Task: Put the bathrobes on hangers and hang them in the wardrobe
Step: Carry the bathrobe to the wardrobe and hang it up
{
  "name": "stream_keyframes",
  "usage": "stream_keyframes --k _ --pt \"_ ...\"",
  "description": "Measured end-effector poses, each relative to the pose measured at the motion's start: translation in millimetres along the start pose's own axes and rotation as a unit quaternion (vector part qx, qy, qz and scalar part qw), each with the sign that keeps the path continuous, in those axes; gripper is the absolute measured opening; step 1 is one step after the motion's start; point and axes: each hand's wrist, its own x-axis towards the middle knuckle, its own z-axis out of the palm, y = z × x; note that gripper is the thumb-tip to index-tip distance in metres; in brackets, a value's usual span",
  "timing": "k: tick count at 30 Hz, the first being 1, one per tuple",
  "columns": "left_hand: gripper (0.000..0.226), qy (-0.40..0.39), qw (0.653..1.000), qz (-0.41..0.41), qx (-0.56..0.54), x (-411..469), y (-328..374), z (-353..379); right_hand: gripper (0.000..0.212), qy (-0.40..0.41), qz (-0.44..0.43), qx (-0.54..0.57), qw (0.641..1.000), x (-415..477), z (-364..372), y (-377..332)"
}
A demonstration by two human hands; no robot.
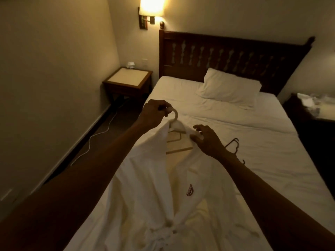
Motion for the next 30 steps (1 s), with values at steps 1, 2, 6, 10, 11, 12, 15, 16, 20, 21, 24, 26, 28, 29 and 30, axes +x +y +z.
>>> stream_keyframes --k 1,2,6,10,11,12,15,16,20,21,24,26,28,29,30 --pt "0.013 0.008 1.0 -0.005 -0.003 -5.7 14.1 -13.0 0.041 -0.011 -0.012 -0.007 1.0 -2.0 -11.5 -11.8" --pt "0.013 0.017 1.0 -0.008 -0.006 -11.4 29.0 -27.1 0.041 -0.015 -0.025 -0.018 0.999 -2.4 -23.3 -25.2" --pt "0.014 0.058 0.998 -0.027 0.001 -38.5 86.5 -94.2 0.039 -0.043 -0.099 -0.019 0.994 -4.2 -68.0 -95.0" --pt "0.02 0.103 0.994 -0.016 0.019 -72.2 122.4 -176.3 0.039 -0.066 -0.151 0.041 0.985 -13.8 -99.6 -178.5" --pt "0.022 0.123 0.992 -0.015 0.013 -82.2 129.0 -199.2 0.039 -0.057 -0.173 0.057 0.982 -19.1 -106.6 -203.4" --pt "0.024 0.144 0.989 -0.012 0.01 -93.1 136.3 -222.7 0.039 -0.044 -0.195 0.069 0.977 -23.0 -112.1 -228.2" --pt "0.024 0.208 0.978 0.001 0.016 -125.2 160.4 -296.0 0.041 0.011 -0.276 0.088 0.957 -37.7 -123.9 -308.8" --pt "0.02 0.231 0.973 0.007 0.022 -138.0 168.2 -320.6 0.042 0.028 -0.299 0.09 0.95 -44.8 -126.2 -337.4" --pt "0.01 0.301 0.951 0.028 0.057 -198.7 192.0 -405.5 0.028 0.103 -0.374 0.116 0.914 -76.4 -124.1 -444.9" --pt "0.009 0.317 0.945 0.03 0.07 -213.4 196.2 -424.1 0.027 0.124 -0.384 0.131 0.906 -86.7 -123.9 -470.1" --pt "0.011 0.364 0.927 0.021 0.093 -275.5 202.2 -491.3 0.032 0.142 -0.414 0.143 0.888 -124.8 -115.9 -551.4" --pt "0.011 0.393 0.915 0.019 0.089 -317.0 203.4 -534.3 0.029 0.122 -0.444 0.138 0.877 -148.0 -111.4 -601.0" --pt "0.011 0.427 0.901 0.029 0.077 -356.6 205.0 -572.8 0.03 0.087 -0.485 0.132 0.86 -170.3 -109.0 -646.0" --pt "0.011 0.445 0.892 0.034 0.077 -375.1 208.0 -590.3 0.033 0.074 -0.505 0.124 0.851 -180.7 -108.6 -667.5" --pt "0.011 0.459 0.884 0.039 0.081 -393.4 212.1 -606.9 0.035 0.063 -0.518 0.114 0.845 -191.6 -107.9 -688.2"
